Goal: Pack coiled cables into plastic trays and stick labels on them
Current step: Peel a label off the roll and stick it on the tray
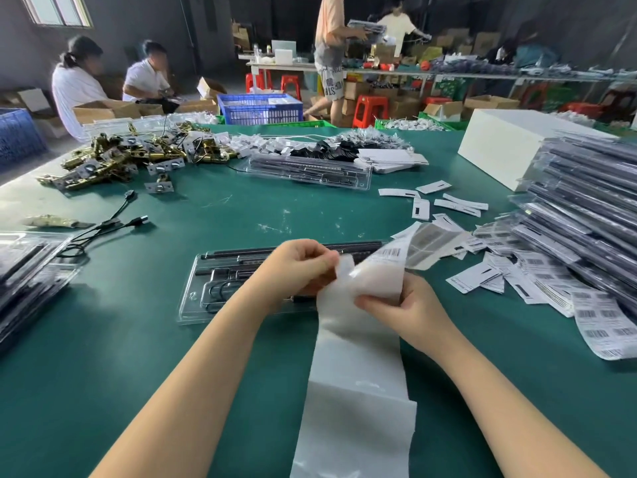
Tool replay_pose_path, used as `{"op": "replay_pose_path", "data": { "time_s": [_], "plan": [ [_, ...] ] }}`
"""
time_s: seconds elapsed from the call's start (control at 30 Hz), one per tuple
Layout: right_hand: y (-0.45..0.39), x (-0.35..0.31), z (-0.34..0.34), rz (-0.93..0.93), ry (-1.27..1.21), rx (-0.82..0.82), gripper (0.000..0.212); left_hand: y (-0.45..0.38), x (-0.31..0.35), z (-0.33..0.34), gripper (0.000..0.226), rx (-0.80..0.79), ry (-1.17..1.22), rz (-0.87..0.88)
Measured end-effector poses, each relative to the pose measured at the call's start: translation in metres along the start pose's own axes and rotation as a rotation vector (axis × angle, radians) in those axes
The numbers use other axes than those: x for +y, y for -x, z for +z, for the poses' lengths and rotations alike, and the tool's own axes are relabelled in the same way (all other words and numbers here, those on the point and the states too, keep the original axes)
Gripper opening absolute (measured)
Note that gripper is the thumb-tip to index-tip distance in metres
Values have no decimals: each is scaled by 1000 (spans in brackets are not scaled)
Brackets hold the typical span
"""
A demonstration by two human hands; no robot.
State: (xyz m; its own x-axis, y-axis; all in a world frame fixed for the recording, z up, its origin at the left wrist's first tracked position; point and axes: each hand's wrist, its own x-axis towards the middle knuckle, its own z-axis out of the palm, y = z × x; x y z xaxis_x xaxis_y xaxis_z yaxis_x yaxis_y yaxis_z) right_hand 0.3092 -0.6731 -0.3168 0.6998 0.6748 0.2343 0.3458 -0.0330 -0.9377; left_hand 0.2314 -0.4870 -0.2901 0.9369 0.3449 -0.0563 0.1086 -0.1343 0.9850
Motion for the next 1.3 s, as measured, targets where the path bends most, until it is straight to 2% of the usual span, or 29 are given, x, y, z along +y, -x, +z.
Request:
{"op": "replay_pose_path", "data": {
  "time_s": [0.13,0.2,0.27,0.33,0.37,0.43,0.47,0.53,0.57,0.6,0.63,0.7,0.73,0.8,0.93,1.07,1.2,1.3],
  "plan": [
    [-12,-8,-26,216,-255,137,19,-7,2,-18,13,477,490,-98],
    [-22,-16,-60,265,-151,123,24,-7,2,-29,10,673,686,-53],
    [-30,-23,-105,323,137,37,31,-6,1,-38,12,775,698,16],
    [-35,-25,-153,413,568,10,41,-5,-2,-47,13,816,601,66],
    [-37,-23,-176,471,758,46,54,-5,-4,-52,14,826,513,80],
    [-37,-22,-211,582,1006,130,80,-4,-10,-59,13,843,241,92],
    [-38,-21,-221,606,1139,170,85,-3,-15,-62,13,846,74,90],
    [-38,-14,-226,539,1467,275,92,3,-26,-67,14,822,-237,60],
    [-38,-11,-220,490,1551,275,93,6,-32,-68,17,797,-370,38],
    [-37,-8,-211,499,1552,185,91,10,-39,-68,18,768,-482,27],
    [-34,-1,-200,554,1483,27,89,12,-45,-67,17,743,-575,29],
    [-24,18,-174,752,1258,-303,88,16,-54,-62,16,735,-700,40],
    [-17,28,-161,815,1181,-357,88,15,-56,-59,17,745,-728,31],
    [-8,45,-142,837,1171,-245,92,11,-54,-51,18,780,-713,6],
    [-19,52,-129,862,1139,160,92,-2,-47,-36,18,802,-633,-14],
    [-37,43,-124,711,1184,545,70,-4,-49,-39,19,779,-560,44],
    [-57,19,-99,576,1060,657,66,-2,-54,-46,18,775,-466,55],
    [-60,-5,-60,249,1047,595,58,-6,-52,-44,20,813,-461,-14]
  ]
}}
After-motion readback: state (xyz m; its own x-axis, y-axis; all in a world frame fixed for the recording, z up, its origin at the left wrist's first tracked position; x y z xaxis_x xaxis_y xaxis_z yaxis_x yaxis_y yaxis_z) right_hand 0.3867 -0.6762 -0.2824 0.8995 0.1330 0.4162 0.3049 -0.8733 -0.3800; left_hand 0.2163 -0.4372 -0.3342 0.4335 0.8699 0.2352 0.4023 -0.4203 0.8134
